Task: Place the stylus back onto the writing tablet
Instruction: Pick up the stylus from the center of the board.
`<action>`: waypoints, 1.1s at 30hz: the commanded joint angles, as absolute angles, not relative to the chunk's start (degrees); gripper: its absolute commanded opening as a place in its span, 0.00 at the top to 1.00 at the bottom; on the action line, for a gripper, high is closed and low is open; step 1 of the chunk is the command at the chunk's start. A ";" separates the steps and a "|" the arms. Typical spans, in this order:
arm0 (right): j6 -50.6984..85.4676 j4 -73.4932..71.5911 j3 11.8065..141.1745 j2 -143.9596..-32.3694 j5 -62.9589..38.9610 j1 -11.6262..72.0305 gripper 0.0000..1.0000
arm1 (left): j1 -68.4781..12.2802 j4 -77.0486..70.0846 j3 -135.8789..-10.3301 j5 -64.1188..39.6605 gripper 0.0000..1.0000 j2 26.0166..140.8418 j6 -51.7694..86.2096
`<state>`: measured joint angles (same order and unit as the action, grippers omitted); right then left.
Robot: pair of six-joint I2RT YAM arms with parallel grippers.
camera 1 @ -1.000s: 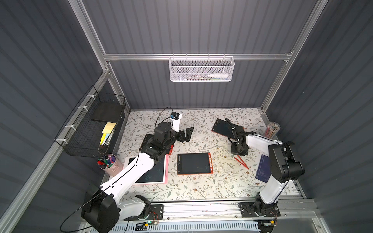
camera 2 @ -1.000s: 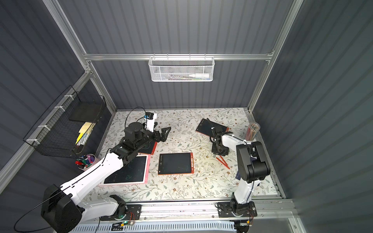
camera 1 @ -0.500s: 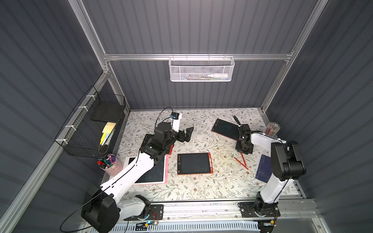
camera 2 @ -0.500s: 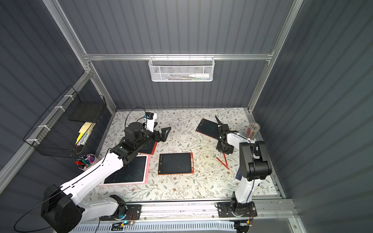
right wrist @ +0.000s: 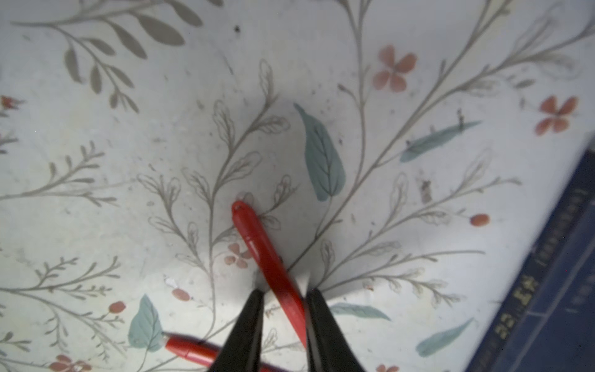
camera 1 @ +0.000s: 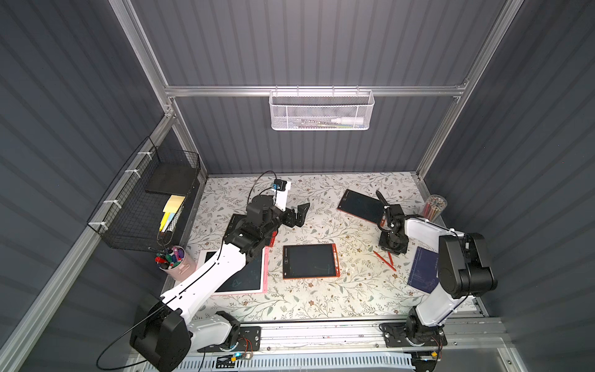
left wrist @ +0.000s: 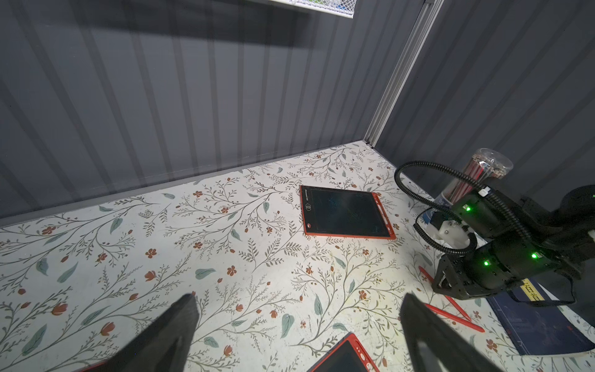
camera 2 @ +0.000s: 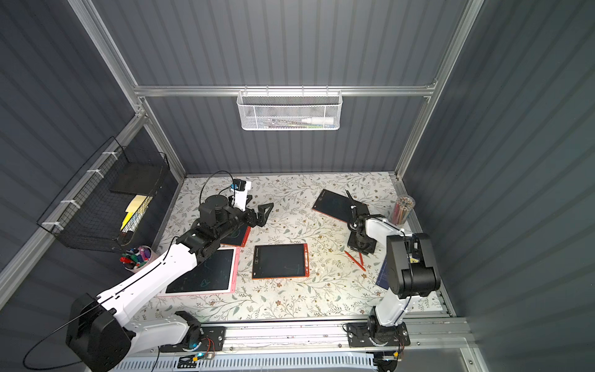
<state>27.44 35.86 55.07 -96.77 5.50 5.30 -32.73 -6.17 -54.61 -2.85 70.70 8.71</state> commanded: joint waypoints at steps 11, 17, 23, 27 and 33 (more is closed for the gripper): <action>27.90 37.09 57.38 -102.50 2.84 5.19 0.87 | -32.48 -7.29 -53.22 -3.95 0.01 70.14 7.91; 27.41 36.40 57.09 -102.23 2.82 5.19 0.89 | -32.52 -7.34 -52.81 -3.95 0.01 69.65 8.17; 26.38 35.04 56.50 -99.59 1.45 5.19 0.89 | -32.50 -7.59 -52.91 -3.95 0.01 70.31 8.17; 25.54 35.57 57.02 -98.79 1.34 5.20 0.89 | -32.52 -7.70 -52.91 -3.95 0.01 70.36 8.17; 25.14 35.70 57.30 -98.91 0.83 5.28 0.87 | -32.52 -7.64 -52.90 -3.96 0.01 70.24 8.26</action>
